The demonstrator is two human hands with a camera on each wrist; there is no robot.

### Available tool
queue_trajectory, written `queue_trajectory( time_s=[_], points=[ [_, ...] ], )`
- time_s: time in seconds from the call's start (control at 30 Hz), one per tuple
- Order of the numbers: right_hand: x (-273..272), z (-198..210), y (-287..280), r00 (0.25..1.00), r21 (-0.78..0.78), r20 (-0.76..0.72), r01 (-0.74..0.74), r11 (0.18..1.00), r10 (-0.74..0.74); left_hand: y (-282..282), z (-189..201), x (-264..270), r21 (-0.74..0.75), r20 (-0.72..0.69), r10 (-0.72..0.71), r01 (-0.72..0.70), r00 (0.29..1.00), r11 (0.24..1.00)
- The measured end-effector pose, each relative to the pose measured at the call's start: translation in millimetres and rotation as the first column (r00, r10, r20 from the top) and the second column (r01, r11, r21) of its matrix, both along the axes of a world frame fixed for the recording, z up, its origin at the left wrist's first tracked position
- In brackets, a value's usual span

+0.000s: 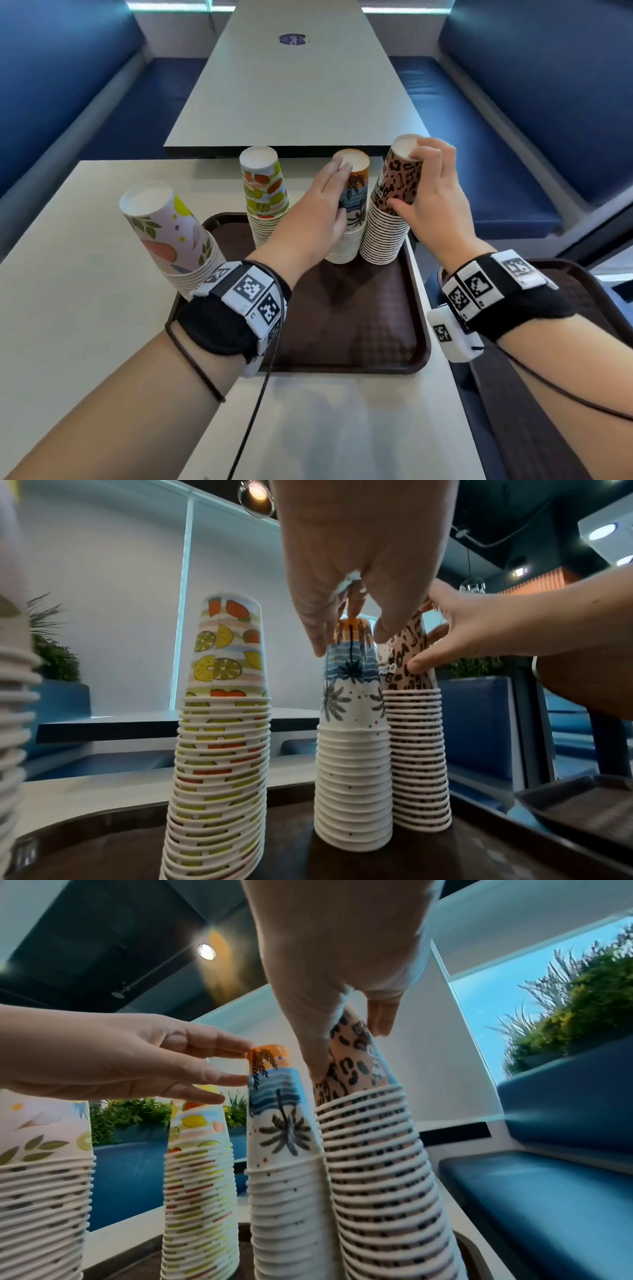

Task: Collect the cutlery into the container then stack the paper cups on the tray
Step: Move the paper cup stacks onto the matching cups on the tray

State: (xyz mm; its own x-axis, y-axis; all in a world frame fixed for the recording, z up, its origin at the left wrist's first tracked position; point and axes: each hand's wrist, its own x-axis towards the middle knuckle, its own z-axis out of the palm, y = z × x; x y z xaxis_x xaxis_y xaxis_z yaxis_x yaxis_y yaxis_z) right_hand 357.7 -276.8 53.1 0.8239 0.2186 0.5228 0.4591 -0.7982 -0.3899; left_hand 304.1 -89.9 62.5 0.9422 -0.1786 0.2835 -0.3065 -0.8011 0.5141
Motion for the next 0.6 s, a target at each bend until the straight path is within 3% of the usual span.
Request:
queue_trajectory(
  time_s=[0.07, 0.13, 0.23, 0.3, 0.37, 0.43, 0.53, 0.6],
  points=[
    [-4.7, 5.0, 3.3, 0.998, -0.027, 0.052, 0.036, 0.999, -0.035, 3.0, 4.1, -14.4, -0.094, 0.06, -0.001, 0.007, 0.998, 0.996],
    [-13.8, 17.7, 16.1, 0.992, -0.025, 0.123, 0.045, 0.999, -0.042, 9.7, 8.1, -40.1, -0.224, 0.224, 0.071, -0.019, 0.972, 0.974],
    [-26.4, 47.4, 51.8, 0.986, -0.027, 0.163, -0.041, 0.999, 0.045, 27.2, 8.4, -79.8, -0.302, 0.51, 0.28, -0.135, 0.814, 0.944],
    [-29.6, 63.7, 82.9, 0.979, -0.055, 0.136, -0.146, 0.988, 0.152, 42.1, 3.6, -96.0, -0.279, 0.602, 0.418, -0.311, 0.681, 0.909],
    [-26.2, 71.0, 116.1, 0.97, -0.141, 0.072, -0.22, 0.965, 0.231, 56.6, -1.2, -102.8, -0.275, 0.592, 0.543, -0.484, 0.595, 0.831],
    [-18.0, 69.5, 146.4, 0.968, -0.241, -0.027, -0.249, 0.938, 0.25, 70.5, -6.1, -104.8, -0.253, 0.526, 0.626, -0.597, 0.576, 0.761],
    [-4.8, 59.9, 180.5, 0.948, -0.312, -0.221, -0.292, 0.904, 0.23, 88.6, -13.3, -106.8, -0.175, 0.402, 0.684, -0.682, 0.609, 0.71],
    [-0.1, 52.0, 193.8, 0.914, -0.325, -0.343, -0.332, 0.886, 0.216, 96.3, -19.2, -110.1, -0.148, 0.335, 0.673, -0.668, 0.66, 0.729]
  ],
)
